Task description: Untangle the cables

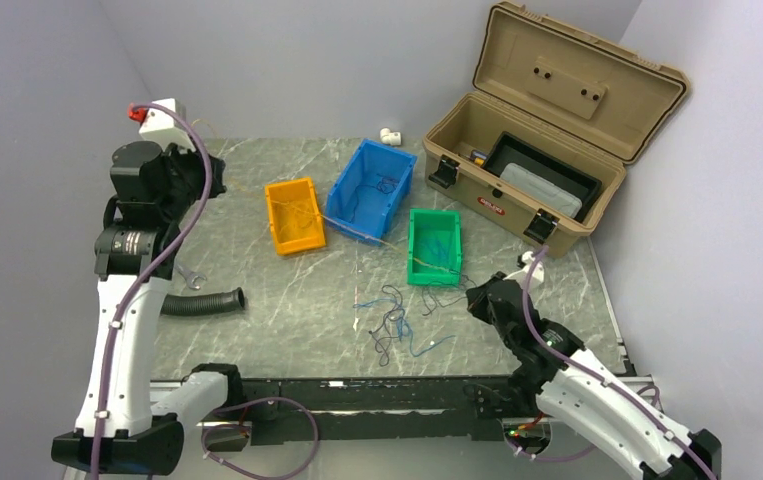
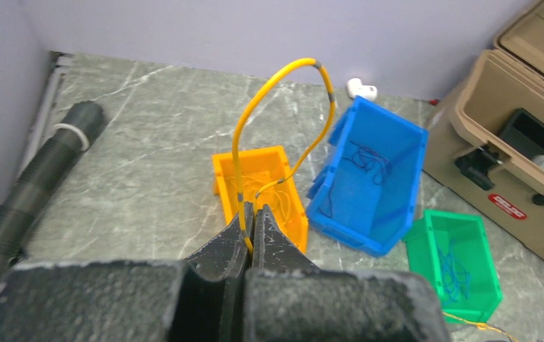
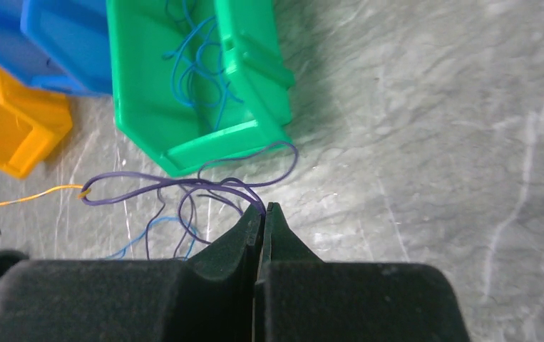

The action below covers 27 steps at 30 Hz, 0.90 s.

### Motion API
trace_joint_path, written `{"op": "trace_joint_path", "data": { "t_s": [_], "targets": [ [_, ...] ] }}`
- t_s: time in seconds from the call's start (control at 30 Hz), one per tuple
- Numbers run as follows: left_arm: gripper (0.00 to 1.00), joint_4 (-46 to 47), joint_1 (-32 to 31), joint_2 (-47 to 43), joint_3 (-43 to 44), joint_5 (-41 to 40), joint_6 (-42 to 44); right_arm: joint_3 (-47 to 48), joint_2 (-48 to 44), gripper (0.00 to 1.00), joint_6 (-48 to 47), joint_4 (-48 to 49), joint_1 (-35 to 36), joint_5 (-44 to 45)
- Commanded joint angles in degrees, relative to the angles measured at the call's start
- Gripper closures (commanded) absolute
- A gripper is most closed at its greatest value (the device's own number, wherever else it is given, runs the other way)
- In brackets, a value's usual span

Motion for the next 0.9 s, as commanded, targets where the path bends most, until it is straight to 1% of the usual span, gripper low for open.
{"op": "trace_joint_path", "data": {
  "t_s": [0.0, 0.03, 0.1, 0.23, 0.27, 0.3, 0.37, 0.4, 0.47, 0.57, 0.73, 0.87],
  "targets": [
    [1.00, -0.9, 2.4, -1.0, 2.8, -3.8, 1.4, 2.8, -5.4, 1.00, 7.3, -9.5, -0.1, 10.5],
    [1.00, -0.7, 3.7, -1.3, 2.5, -3.8, 1.3, 2.8, -6.7, 1.00, 8.3, -10.7, -0.1, 12.2],
    [1.00, -0.7, 4.9, -1.7, 1.7, -6.7, 0.7, 3.0, -8.9, 1.00, 10.4, -13.2, -0.1, 15.0],
    [1.00, 0.6, 5.4, -3.5, -0.6, -11.5, -0.7, 4.1, -11.3, 1.00, 16.0, -19.4, -0.1, 19.9],
    [1.00, 1.3, 5.4, -3.9, -1.1, -10.3, -0.9, 4.3, -11.5, 1.00, 14.9, -18.9, -0.1, 19.8],
    [1.00, 2.5, 5.4, -4.2, -1.8, -7.5, -1.1, 4.1, -11.7, 1.00, 10.2, -15.7, -0.1, 18.4],
    [1.00, 5.0, 5.4, -4.0, -2.6, 0.9, -2.1, 4.0, -11.1, 1.00, -0.3, -8.7, -0.1, 12.3],
    [1.00, 6.2, 5.4, -3.6, -2.7, 4.7, -2.9, 3.9, -10.4, 1.00, -3.7, -4.4, -0.1, 8.9],
    [1.00, 7.2, 5.4, -2.0, -1.8, 10.2, -3.8, 3.9, -8.8, 1.00, -8.1, 0.7, -0.1, 3.0],
    [1.00, 6.2, 5.4, 0.4, 0.8, 13.4, -4.2, 4.3, -5.8, 1.00, -10.7, 5.3, -0.1, -2.5],
    [1.00, 6.3, 5.4, 3.1, 4.7, 15.8, -5.1, 4.6, -2.5, 1.00, -12.9, 8.7, 0.0, -5.8],
    [1.00, 9.0, 5.4, 5.7, 6.6, 21.2, -7.9, 4.3, -1.7, 1.00, -14.5, 11.8, 0.0, -8.4]
  ]
}}
